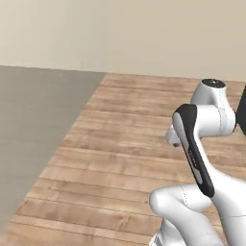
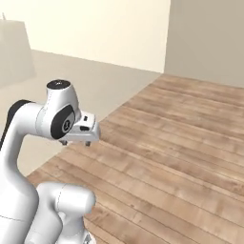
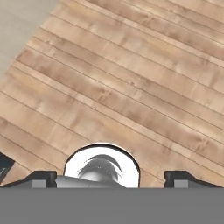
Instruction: Place the large bottle from the dining counter next to the other large bottle outside the sink, and place the small bottle from the dining counter next to the other small bottle inside the sink.
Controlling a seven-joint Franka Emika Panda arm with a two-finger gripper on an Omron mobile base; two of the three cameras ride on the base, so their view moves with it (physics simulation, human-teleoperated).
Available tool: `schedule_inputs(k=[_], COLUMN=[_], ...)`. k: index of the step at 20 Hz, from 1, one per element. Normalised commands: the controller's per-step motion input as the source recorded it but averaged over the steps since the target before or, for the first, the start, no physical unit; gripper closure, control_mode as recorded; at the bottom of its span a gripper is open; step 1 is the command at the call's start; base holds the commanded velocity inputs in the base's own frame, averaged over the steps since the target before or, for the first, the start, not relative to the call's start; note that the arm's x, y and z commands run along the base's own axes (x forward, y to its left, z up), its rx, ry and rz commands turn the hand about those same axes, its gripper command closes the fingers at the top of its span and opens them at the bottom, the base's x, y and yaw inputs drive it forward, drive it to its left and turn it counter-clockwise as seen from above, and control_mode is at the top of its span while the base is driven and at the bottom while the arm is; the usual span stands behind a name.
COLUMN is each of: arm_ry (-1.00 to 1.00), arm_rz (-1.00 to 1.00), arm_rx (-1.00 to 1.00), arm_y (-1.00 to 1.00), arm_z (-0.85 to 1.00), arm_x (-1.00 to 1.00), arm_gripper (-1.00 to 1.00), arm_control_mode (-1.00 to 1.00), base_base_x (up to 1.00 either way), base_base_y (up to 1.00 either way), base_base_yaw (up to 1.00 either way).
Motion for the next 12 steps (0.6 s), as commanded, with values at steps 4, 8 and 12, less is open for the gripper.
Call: schedule_inputs(k=[4,8,12], arm_ry=[0.00,0.00,0.00], arm_rz=[0.00,0.00,0.00], arm_rx=[0.00,0.00,0.00], arm_y=[0.00,0.00,0.00], arm_z=[0.00,0.00,0.00], arm_x=[0.00,0.00,0.00], arm_gripper=[-1.00,-1.00,-1.00], arm_control_mode=[1.00,1.00,1.00], base_base_x=[0.84,0.91,1.00], base_base_y=[-0.56,-0.20,0.00], base_base_yaw=[-0.47,-0.26,-0.08])
